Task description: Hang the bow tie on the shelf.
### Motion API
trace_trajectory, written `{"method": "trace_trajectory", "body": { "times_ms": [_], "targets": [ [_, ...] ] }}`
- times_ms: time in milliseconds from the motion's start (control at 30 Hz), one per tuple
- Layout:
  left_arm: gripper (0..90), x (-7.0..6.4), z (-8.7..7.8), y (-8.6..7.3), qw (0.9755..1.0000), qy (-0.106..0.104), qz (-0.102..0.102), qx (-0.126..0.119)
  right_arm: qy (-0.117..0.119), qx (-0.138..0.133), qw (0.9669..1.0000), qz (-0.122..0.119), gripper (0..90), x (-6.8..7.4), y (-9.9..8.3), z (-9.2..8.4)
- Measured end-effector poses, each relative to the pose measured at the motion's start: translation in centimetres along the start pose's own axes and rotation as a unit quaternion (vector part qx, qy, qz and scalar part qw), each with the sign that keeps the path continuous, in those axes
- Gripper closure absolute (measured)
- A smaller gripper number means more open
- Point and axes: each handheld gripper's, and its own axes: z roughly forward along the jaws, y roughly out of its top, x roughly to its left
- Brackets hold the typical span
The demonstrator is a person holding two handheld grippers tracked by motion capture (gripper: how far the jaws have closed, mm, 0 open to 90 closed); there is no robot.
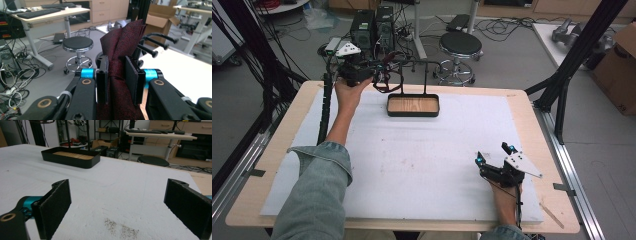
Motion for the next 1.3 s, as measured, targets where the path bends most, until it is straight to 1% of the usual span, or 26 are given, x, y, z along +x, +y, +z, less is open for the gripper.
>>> {"method": "trace_trajectory", "body": {
  "times_ms": [100,167,200,300,433,500,600,633,667,700,733,767,867,1067,1300],
  "targets": [
    [72.5,0.3,0.2,-0.2,0.9999,0.008,-0.004,0.007,0.0,0.0,1.0,-0.001,6.5,0.0,0.0,0.0],
    [72.5,0.4,0.2,-0.3,0.9999,0.008,-0.007,0.008,0.001,0.0,1.0,-0.001,6.5,0.0,0.0,0.0],
    [72.5,0.6,0.3,-0.5,0.9998,0.006,-0.012,0.012,0.001,0.0,1.0,-0.001,6.5,0.0,0.0,0.0],
    [72.4,0.6,0.3,-0.8,0.9999,0.009,-0.01,0.01,0.001,0.0,1.0,-0.001,6.5,0.0,0.0,0.0],
    [72.4,1.1,0.3,-1.2,0.9997,0.011,-0.019,0.01,0.001,0.0,1.0,-0.002,6.5,0.0,0.0,0.0],
    [72.3,1.2,0.3,-1.3,0.9997,0.011,-0.019,0.011,0.002,0.0,1.0,-0.001,6.5,0.0,0.0,0.0],
    [72.2,1.5,0.2,-1.5,0.9996,0.015,-0.021,0.01,0.002,0.0,1.0,-0.002,6.5,0.0,0.0,0.0],
    [72.2,1.7,0.1,-1.7,0.9995,0.021,-0.021,0.011,0.002,-0.001,1.0,-0.002,6.5,0.0,0.0,0.0],
    [72.1,1.8,0.1,-1.8,0.9994,0.022,-0.023,0.013,0.001,0.0,1.0,-0.002,6.5,0.0,0.0,0.0],
    [72.0,1.8,0.1,-1.8,0.9994,0.022,-0.023,0.013,0.002,0.0,1.0,-0.002,6.5,0.0,0.0,0.0],
    [71.9,2.1,0.0,-2.2,0.9993,0.021,-0.028,0.014,0.002,0.0,1.0,-0.002,6.5,0.0,0.0,0.0],
    [71.9,2.1,0.0,-2.2,0.9993,0.021,-0.028,0.014,0.002,0.0,1.0,-0.002,6.5,0.0,0.0,0.0],
    [71.6,2.3,0.0,-2.8,0.9991,0.019,-0.035,0.013,0.001,0.0,1.0,-0.003,6.5,0.0,0.0,0.0],
    [70.6,2.3,0.4,-3.6,0.9991,0.017,-0.036,0.017,0.002,0.001,1.0,-0.001,6.5,0.0,0.0,0.0],
    [65.4,2.3,0.4,-3.6,0.9989,0.019,-0.036,0.022,0.002,0.001,1.0,-0.001,6.5,0.0,0.0,0.0]
  ]
}}
